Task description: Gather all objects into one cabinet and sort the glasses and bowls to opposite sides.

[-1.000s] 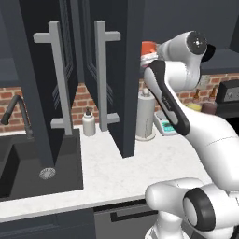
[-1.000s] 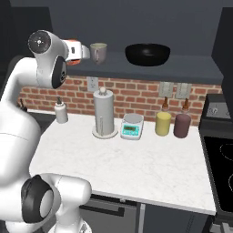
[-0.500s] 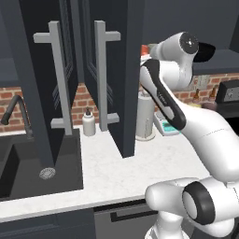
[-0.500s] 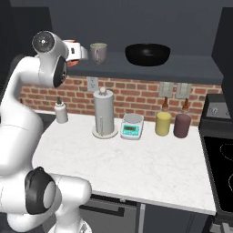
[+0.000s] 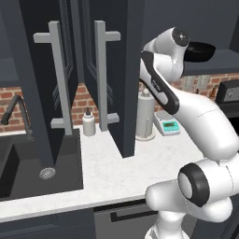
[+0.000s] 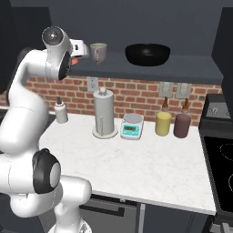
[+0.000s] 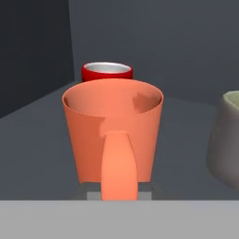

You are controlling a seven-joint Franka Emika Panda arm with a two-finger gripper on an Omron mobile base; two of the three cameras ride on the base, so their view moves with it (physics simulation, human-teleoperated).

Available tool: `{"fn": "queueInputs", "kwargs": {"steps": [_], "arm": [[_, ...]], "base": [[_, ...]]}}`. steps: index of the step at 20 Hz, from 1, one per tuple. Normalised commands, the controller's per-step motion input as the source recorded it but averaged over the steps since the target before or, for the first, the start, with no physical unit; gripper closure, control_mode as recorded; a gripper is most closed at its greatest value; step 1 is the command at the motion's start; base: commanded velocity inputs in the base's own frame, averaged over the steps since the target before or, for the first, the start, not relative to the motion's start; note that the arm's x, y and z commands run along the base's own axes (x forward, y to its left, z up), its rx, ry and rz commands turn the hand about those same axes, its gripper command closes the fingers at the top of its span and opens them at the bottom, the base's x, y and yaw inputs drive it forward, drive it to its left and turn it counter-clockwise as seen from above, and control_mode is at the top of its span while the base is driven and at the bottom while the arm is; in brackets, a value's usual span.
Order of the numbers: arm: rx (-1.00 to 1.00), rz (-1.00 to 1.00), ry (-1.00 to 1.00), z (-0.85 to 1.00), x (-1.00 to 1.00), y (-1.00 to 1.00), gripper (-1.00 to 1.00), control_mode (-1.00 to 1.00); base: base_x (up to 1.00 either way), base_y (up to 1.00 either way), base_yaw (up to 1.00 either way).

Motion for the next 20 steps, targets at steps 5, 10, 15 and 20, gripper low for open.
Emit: {"fn": "queueInputs", "kwargs": {"steps": [5,10,15,20], "arm": [[0.00,0.05,-0.03,-0.31,0.40,0.00,1.00,-1.00],[0.00,0.04,-0.04,-0.27,0.37,0.00,1.00,-1.00],[0.00,0.02,0.00,-0.04,0.35,0.04,1.00,-1.00],[0.00,0.00,0.05,0.00,0.24,0.14,1.00,-1.00]], "base": [[0.00,0.00,0.00],[0.00,0.00,0.00],[0.00,0.00,0.00],[0.00,0.00,0.00]]}}
